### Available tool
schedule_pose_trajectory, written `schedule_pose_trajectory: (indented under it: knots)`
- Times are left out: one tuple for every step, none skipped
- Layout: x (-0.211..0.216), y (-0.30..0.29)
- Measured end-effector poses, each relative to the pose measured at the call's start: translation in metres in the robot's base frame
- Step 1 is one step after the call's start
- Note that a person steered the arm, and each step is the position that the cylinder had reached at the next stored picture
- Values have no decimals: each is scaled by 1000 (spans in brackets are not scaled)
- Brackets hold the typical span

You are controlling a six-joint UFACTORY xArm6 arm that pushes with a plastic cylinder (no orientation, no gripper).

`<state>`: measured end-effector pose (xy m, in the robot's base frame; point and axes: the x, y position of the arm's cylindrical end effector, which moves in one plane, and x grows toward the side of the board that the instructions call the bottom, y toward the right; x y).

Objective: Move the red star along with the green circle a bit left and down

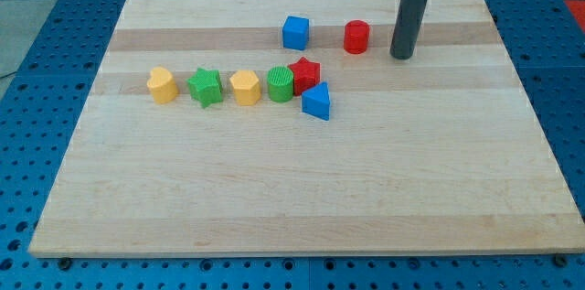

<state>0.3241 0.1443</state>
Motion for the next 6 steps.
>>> schedule_pose_trajectory:
  knots:
    - [-29, -35]
    - [-30, -91]
    - [-30, -121]
    - [-9, -79]
    - [22, -61]
    - [31, -102]
